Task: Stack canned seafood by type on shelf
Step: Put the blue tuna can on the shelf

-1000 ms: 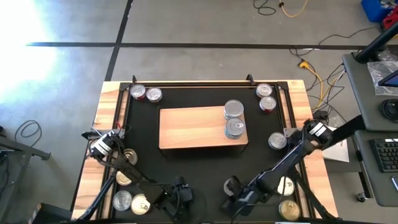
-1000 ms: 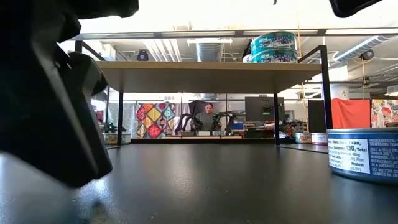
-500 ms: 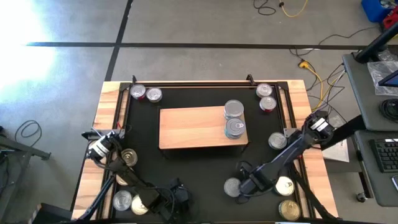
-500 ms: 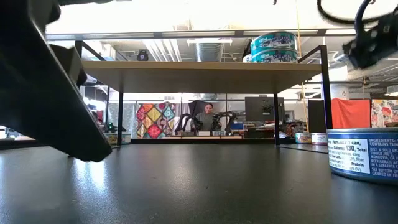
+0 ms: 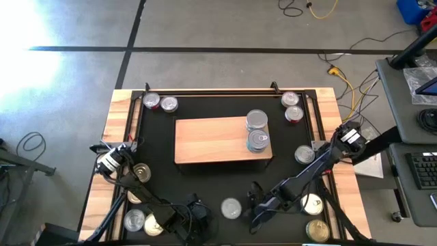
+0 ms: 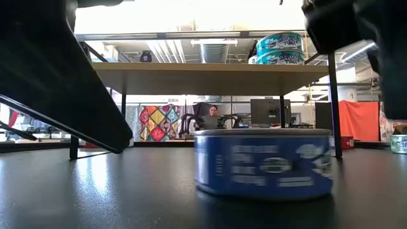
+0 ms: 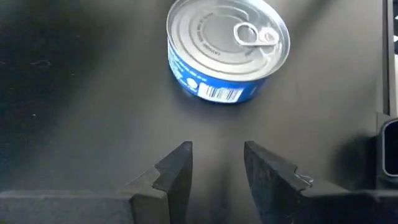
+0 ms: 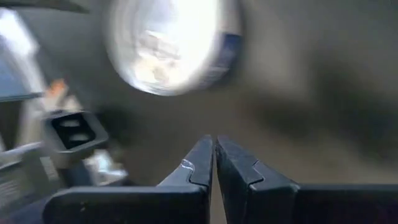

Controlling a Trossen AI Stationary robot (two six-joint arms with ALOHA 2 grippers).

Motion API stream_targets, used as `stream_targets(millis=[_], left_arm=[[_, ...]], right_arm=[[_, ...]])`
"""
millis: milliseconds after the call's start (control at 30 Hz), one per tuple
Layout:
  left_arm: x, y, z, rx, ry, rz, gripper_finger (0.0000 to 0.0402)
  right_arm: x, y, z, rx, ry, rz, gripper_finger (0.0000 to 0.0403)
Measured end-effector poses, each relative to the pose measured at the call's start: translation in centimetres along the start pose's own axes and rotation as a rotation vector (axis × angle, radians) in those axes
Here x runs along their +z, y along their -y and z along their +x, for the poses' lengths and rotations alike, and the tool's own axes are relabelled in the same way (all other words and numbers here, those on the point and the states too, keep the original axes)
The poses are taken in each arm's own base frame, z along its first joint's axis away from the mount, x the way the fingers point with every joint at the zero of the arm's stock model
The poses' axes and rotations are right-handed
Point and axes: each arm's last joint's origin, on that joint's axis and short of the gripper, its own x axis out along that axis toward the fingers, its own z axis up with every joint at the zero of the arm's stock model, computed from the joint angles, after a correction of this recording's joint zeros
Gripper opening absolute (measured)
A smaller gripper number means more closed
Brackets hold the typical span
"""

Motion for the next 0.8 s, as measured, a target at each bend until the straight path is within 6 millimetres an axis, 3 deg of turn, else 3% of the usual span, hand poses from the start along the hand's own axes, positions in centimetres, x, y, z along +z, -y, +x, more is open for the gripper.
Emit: stream_targets(millis=[133,433,567,800], left_arm=[[-0.2,0.3,0.2,-0.022,0.010,-0.017,0.0133],[-1.2,1.2,0.4,-0.082,0.026,-0.077,0.0185],[-1.8,1.5,-0.1,-0.088,0.017,-0.086,0.0222],[-3.7,0.9,-1.2,-0.003,-0.043,-0.043,0.0290]], right_arm=[[-0.1,1.2,0.5,-0.096,0.016,0.008,0.0012],[1.4,-1.2,3.4,0.109,0.114,-0.116,0.0012],[1.7,-3.7,3.2,0.189,0.108,-0.197,0.0012],[2.0,-3.6,2.6,0.051,0.079,-0.247,0.0012]])
